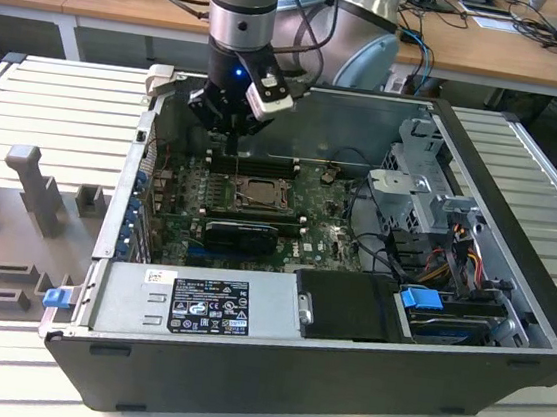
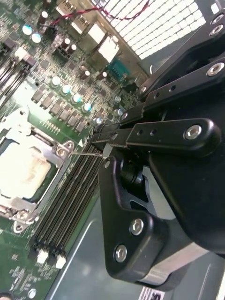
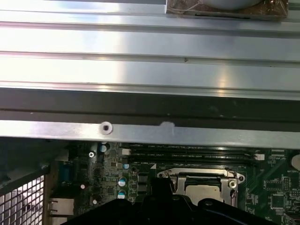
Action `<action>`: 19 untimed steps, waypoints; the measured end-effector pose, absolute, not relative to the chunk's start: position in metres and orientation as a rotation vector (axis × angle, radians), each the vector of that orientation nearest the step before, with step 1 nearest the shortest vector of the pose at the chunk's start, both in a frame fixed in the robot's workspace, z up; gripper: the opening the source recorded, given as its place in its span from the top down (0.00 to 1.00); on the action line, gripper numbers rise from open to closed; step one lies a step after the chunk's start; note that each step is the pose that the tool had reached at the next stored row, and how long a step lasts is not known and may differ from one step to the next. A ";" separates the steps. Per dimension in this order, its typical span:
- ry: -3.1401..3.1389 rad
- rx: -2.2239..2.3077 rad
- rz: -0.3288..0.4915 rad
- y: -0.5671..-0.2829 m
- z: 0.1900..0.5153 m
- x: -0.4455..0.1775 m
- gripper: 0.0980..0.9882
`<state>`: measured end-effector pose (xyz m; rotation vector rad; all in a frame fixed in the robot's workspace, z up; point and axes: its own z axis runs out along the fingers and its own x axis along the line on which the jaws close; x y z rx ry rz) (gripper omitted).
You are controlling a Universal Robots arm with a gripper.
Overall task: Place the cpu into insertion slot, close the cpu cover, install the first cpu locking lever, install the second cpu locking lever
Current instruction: 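Install the first cpu locking lever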
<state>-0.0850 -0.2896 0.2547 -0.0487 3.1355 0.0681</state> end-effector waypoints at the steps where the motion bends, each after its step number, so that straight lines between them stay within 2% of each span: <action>1: 3.135 -0.048 0.068 -0.290 0.254 -0.082 0.99; 10: 3.135 -0.049 0.069 -0.290 0.253 -0.056 0.99; 14: 3.131 -0.048 0.154 -0.290 0.250 -0.051 0.99; 19: 3.132 -0.048 0.153 -0.289 0.237 -0.042 0.99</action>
